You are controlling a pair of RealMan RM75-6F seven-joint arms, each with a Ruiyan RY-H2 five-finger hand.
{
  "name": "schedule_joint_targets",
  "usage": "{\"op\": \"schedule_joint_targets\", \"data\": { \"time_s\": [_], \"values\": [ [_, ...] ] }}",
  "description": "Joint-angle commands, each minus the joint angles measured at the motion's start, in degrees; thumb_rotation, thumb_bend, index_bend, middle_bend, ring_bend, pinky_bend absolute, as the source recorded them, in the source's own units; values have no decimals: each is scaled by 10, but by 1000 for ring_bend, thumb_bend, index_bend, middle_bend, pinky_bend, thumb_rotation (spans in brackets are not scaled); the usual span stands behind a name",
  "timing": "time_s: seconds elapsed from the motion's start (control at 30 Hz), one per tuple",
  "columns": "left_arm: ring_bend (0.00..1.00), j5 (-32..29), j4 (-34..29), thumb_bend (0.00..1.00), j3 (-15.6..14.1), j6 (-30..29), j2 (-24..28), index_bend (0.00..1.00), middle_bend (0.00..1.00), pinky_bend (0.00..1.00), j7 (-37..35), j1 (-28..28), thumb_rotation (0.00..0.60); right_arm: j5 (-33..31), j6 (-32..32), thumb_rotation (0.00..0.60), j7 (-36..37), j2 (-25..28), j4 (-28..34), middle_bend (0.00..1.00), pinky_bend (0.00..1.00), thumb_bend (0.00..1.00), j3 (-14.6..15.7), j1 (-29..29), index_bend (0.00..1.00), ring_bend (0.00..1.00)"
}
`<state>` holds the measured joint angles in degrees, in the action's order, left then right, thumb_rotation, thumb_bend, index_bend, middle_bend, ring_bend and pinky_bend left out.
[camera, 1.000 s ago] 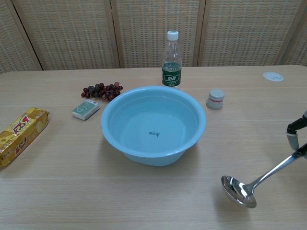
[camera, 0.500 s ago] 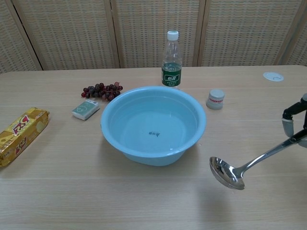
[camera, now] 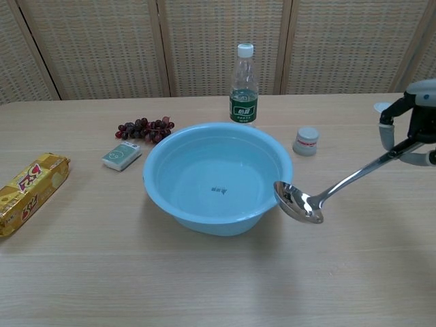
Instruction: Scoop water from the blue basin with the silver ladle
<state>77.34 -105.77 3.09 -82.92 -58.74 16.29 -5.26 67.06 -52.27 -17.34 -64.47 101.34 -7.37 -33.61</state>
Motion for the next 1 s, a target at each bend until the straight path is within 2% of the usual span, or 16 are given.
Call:
{"op": "schedule_joint_targets", "data": {
  "time_s": [0.03, 0.1, 0.27, 0.4, 0.53, 0.73, 1.0],
  "values": [
    [0, -2, 0, 0, 0, 1, 1, 0, 0, 0, -2, 0, 600, -61, 2, 600, -58, 4, 21, 934, 1000, 830, -24, -31, 760, 927],
    [0, -5, 1, 0, 3, 5, 1, 0, 0, 0, -2, -4, 600, -106, 0, 600, -94, 1, 27, 939, 1000, 836, -43, -56, 766, 931],
    [0, -9, 3, 0, 4, 15, -2, 0, 0, 0, 6, -11, 600, -214, -23, 600, -183, -16, 42, 940, 1000, 840, -60, -110, 768, 932],
    [0, -18, 5, 0, 5, 25, -5, 0, 0, 0, 12, -17, 600, -293, -88, 600, -270, -64, 34, 940, 1000, 840, -71, -159, 768, 933],
    [0, -30, 8, 0, 8, 35, -7, 0, 0, 0, 14, -22, 600, -341, -139, 600, -337, -115, 14, 940, 1000, 840, -78, -200, 768, 933],
    [0, -45, 13, 0, 12, 45, -9, 0, 0, 0, 14, -29, 600, -357, -180, 600, -398, -181, -33, 940, 1000, 840, -72, -240, 768, 933],
    [0, -71, 22, 0, 19, 66, -11, 0, 0, 0, 14, -42, 600, -330, -209, 600, -442, -268, -124, 945, 1000, 840, -53, -270, 768, 934]
  ]
}}
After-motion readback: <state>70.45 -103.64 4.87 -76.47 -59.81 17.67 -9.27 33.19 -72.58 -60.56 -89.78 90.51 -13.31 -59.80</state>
